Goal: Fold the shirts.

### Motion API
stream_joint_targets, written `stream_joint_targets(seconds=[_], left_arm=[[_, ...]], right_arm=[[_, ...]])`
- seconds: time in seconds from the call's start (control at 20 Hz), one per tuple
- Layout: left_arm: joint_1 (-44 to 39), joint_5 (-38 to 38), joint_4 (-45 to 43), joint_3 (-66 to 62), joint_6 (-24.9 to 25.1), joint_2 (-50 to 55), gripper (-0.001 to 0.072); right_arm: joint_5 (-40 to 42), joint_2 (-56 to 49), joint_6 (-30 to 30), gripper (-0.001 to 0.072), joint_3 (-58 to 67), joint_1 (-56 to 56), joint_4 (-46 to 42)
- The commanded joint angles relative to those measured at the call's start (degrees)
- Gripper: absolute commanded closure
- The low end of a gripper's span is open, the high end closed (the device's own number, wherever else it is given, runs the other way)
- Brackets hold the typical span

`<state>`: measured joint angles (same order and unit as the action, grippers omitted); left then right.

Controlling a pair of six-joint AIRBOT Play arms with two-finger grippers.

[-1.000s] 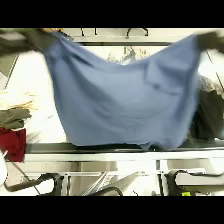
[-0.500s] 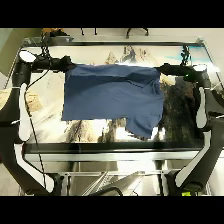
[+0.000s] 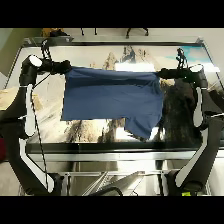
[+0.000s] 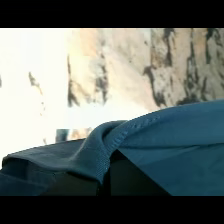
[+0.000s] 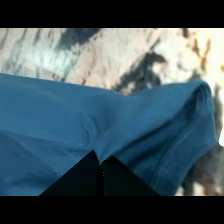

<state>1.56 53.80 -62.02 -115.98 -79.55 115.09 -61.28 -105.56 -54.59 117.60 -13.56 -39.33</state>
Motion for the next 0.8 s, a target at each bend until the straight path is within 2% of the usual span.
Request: stream_joint_targets(seconds=[0.0, 0.15, 0.35, 0.75], left_arm=[[-1.2, -4.0, -13.5, 0.1, 0.5, 0.4, 0.0696], [-1.7, -4.9, -16.5, 0.2, 2.6, 1.3, 0.0696], [-1.7, -4.2, -16.5, 0.2, 4.3, 3.1, 0.0696], [-1.7, 5.2, -16.4, 0.2, 9.1, 5.0, 0.0696]], right_arm=[[-1.2, 0.0, -2.5, 0.0693, -1.5, 0.2, -5.7], [-0.4, -0.1, -2.9, 0.0693, -3.0, 1.5, -7.8], [0.9, -0.1, -6.2, 0.0693, -3.0, 4.8, -19.0], [2.8, 0.0, -7.0, 0.0692, -2.9, 6.7, -18.9]])
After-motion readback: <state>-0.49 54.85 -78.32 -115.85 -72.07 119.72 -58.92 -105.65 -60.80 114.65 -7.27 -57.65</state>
